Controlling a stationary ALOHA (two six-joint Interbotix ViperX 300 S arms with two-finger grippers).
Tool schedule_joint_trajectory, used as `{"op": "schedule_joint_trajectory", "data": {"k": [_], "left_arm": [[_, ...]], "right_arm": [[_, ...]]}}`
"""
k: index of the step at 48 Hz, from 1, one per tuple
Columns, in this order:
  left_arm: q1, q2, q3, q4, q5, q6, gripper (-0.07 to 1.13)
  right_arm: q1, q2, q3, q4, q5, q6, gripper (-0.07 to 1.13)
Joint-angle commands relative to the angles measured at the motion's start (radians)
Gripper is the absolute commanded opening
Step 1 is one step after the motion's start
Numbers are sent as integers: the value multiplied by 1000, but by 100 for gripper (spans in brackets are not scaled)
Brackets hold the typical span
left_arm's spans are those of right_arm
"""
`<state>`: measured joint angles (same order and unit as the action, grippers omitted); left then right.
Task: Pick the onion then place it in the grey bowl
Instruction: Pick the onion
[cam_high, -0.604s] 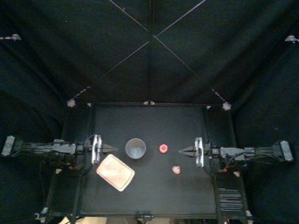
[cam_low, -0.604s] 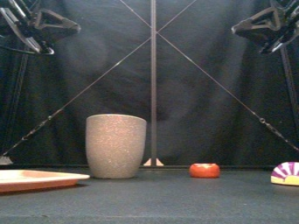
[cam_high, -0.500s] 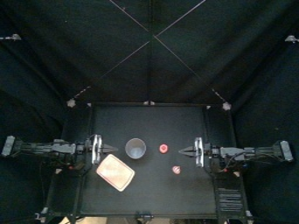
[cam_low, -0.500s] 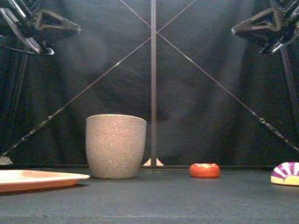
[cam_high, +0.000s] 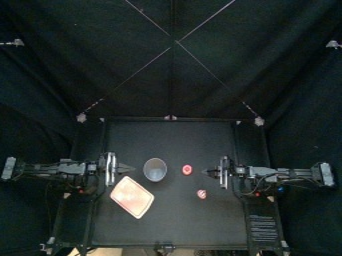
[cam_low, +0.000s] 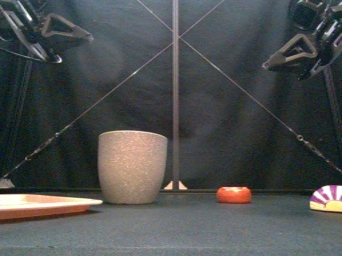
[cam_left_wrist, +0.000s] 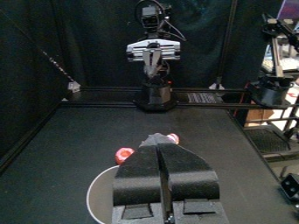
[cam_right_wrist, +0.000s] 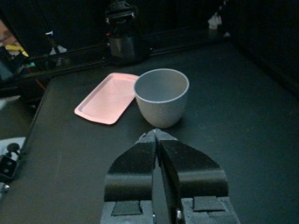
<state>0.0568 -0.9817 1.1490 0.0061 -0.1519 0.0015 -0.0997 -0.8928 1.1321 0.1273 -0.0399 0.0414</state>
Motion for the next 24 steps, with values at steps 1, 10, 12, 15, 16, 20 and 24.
{"op": "schedule_joint_trajectory", "data": {"k": [1, 10, 12, 15, 16, 20, 24], "left_arm": [[5, 0, -21, 2, -5, 2, 2], [6, 2, -21, 3, -6, 2, 2], [8, 2, -20, 3, -6, 2, 2], [11, 2, -20, 3, -6, 2, 2], [11, 2, -20, 3, -6, 2, 2], [14, 2, -20, 3, -5, 2, 2], [15, 2, -20, 2, -6, 3, 2]], "right_arm": [[-26, 18, -25, 94, 8, 5, 62], [-25, 35, -14, 189, 52, 5, 106], [-23, 43, -12, 192, 78, 5, 106], [-12, 60, -11, 192, 133, 5, 106], [-6, 66, -9, 192, 156, 5, 105], [18, 89, -14, 202, 264, 9, 105], [28, 123, -29, 224, 391, 12, 105]]}}
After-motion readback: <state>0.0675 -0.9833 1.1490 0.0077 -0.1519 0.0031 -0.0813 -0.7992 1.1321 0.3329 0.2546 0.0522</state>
